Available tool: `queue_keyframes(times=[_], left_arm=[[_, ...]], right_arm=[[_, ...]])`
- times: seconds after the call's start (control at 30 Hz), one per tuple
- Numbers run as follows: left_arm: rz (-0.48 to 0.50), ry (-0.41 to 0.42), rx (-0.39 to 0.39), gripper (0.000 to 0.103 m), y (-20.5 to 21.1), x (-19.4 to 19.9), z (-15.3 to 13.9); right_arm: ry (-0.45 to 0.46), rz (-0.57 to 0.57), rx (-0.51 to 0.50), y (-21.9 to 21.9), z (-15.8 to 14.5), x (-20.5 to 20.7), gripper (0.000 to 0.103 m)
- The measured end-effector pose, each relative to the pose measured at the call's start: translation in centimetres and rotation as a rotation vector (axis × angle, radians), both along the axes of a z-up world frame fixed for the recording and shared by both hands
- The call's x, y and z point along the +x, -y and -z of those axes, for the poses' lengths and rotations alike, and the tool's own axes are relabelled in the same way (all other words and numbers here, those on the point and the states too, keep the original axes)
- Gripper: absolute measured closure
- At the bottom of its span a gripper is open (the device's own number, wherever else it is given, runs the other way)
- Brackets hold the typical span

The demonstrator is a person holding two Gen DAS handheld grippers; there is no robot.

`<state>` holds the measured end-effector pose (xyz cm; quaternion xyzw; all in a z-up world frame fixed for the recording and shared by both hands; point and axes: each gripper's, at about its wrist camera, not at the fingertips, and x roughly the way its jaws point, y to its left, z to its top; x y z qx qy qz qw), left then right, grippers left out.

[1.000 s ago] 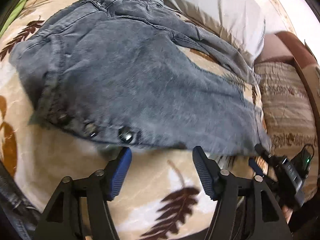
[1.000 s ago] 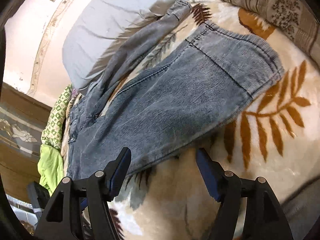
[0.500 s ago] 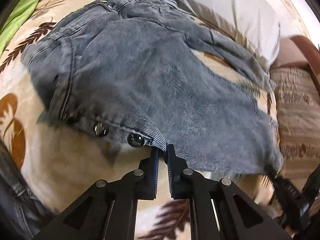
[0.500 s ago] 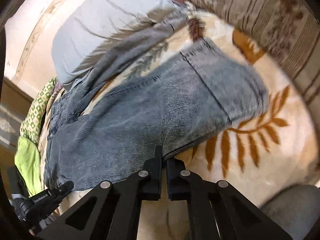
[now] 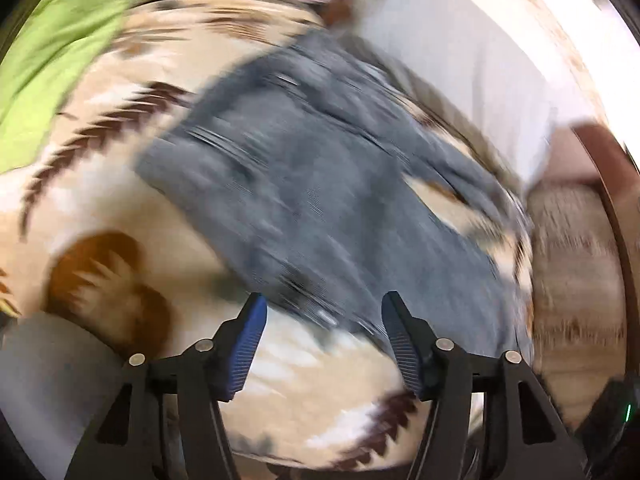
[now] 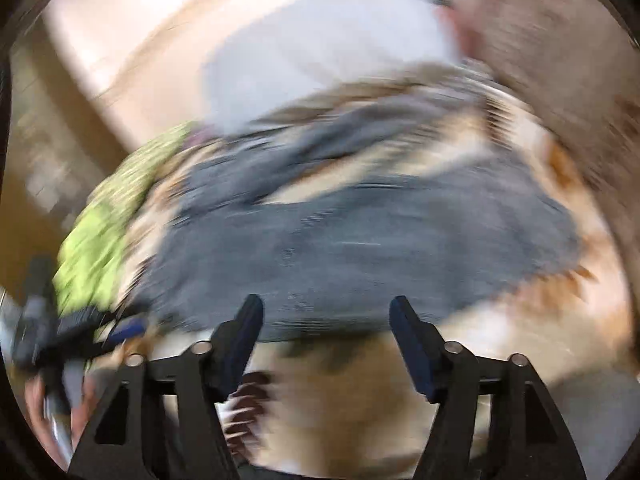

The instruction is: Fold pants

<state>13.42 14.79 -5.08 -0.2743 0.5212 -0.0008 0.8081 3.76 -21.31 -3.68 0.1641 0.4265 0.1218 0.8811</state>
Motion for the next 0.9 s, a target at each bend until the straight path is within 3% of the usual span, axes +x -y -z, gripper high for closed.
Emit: queue_keyframes(times=[0.07, 0.27, 0.37, 0.43, 0.5, 0.63, 0.67, 0.7, 0.73, 0.83, 0.9], left_arm=[[-0.06, -0.031, -0.013, 0.043, -2.7, 0.7, 0.4], [-0.134, -0.137, -0.069, 0.044, -7.7, 4.1, 3.6], [-0.175, -0.118, -0.147, 0.045, -8.8, 4.8, 4.9], [-0.177, -0.114, -0.214, 0.062, -9.1, 5.3, 5.8], [-0.182, -0.113, -0.238, 0.063, -9.5, 5.4, 6.3], [-0.17, -0.122, -0.212, 0.063, -9.2, 6.2, 6.7], [-0.168, -0.116, -0.201, 0.067, -9.3, 6.2, 7.1], [-0.166, -0.11, -0.185, 0.08, -9.2, 6.3, 7.1], [-0.155, -0.106, -0.177, 0.085, -8.9, 6.5, 7.2], [-0.161, -0.092, -0.17, 0.094, -8.9, 6.5, 6.9], [-0.177, -0.053, -0.149, 0.094, -9.2, 5.7, 5.8]], right_arm=[[0.028, -0.123, -0.03, -3.9, -0.5, 0.7, 0.021], [0.011, -0.428, -0.114, -15.1, 1.0, 3.4, 0.02], [0.011, -0.534, -0.165, -19.6, 2.1, 3.9, 0.021], [0.012, -0.568, -0.204, -21.9, 3.2, 4.8, 0.024], [-0.003, -0.584, -0.224, -23.2, 4.2, 5.7, 0.027], [-0.053, -0.581, -0.264, -24.3, 6.7, 6.6, 0.043], [-0.045, -0.573, -0.269, -24.1, 7.0, 6.3, 0.046], [-0.03, -0.565, -0.29, -24.1, 7.1, 5.9, 0.054], [-0.021, -0.558, -0.307, -24.1, 7.1, 5.6, 0.062], [-0.024, -0.539, -0.288, -23.8, 6.8, 5.2, 0.079], [-0.02, -0.538, -0.273, -23.8, 6.5, 5.0, 0.083]])
